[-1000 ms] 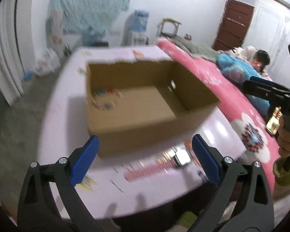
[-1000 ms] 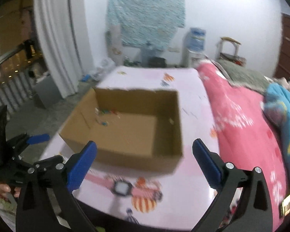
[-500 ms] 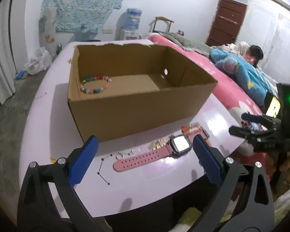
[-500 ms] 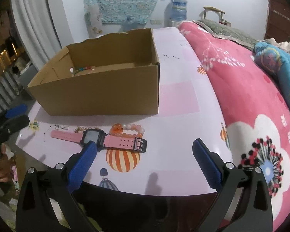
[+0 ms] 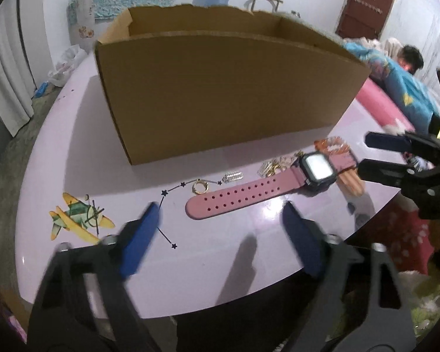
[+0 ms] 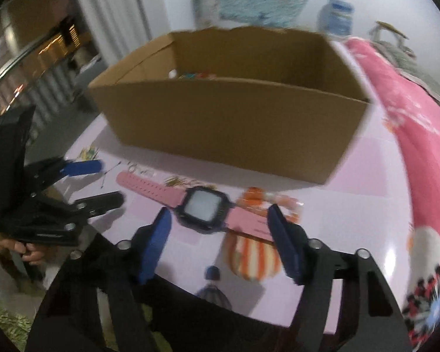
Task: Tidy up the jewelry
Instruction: 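Bring the left gripper back to the pink watch strap while the right gripper approaches the watch face, then close the right gripper on the black watch face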
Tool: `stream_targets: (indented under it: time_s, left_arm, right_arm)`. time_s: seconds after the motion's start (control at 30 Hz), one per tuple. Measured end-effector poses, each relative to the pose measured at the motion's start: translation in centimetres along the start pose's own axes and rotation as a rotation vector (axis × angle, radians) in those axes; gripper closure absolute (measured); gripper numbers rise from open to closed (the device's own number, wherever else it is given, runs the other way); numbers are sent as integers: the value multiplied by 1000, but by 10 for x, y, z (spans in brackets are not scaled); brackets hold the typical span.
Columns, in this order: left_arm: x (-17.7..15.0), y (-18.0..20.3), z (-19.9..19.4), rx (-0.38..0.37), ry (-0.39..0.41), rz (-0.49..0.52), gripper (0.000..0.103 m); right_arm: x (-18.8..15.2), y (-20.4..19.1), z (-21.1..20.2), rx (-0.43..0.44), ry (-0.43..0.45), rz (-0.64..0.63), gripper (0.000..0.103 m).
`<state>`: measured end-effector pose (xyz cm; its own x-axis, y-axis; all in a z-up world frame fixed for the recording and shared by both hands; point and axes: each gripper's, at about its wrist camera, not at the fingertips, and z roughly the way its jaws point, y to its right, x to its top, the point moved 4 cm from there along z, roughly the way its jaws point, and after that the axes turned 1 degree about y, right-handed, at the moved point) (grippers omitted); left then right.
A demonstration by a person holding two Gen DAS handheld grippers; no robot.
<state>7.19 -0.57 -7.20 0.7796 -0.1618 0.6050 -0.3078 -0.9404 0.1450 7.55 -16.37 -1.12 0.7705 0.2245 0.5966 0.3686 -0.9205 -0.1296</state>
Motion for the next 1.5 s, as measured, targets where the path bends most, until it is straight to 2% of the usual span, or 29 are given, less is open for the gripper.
stream_targets:
  time_s: [0.13, 0.27, 0.3, 0.43, 0.5, 0.6, 0.63, 0.8, 0.93, 1.1, 1.2, 1.37, 1.5]
  left_arm:
    - [-3, 5, 8, -4, -21, 49, 48]
    - [-4, 11, 10, 20, -15, 117, 54]
    - [-3, 12, 10, 22, -12, 126, 58]
    - [0, 9, 6, 2, -6, 118, 66]
    - [2, 10, 4, 0, 1, 127, 66]
    - [5, 14, 1, 6, 13, 156, 66]
    - [5, 15, 0, 7, 16, 165, 66]
    - [9, 22, -6, 6, 39, 191, 65]
    - [10, 31, -7, 10, 51, 226, 58]
    - [10, 53, -5, 59, 74, 340, 53]
    - [9, 64, -5, 91, 85, 401, 49]
    - [6, 79, 2, 95, 85, 458, 46]
    - [5, 89, 15, 171, 78, 532, 46]
  right_arm:
    - [3, -19, 20, 8, -48, -141, 41]
    - [2, -28, 39, -31, -102, -255, 41]
    - [1, -27, 43, -32, -113, -271, 41]
    - [0, -32, 53, -39, -151, -339, 41]
    - [-1, -34, 55, -36, -164, -369, 41]
    - [1, -32, 55, -34, -174, -390, 52]
    - [2, -29, 55, -23, -180, -389, 52]
    - [4, -21, 52, 54, -196, -356, 52]
    - [8, -8, 53, 156, -215, -278, 52]
    - [11, 8, 59, 277, -248, -194, 52]
    - [14, 5, 60, 287, -250, -206, 52]
    - [10, 8, 57, 301, -254, -211, 53]
    - [22, 13, 62, 336, -273, -183, 53]
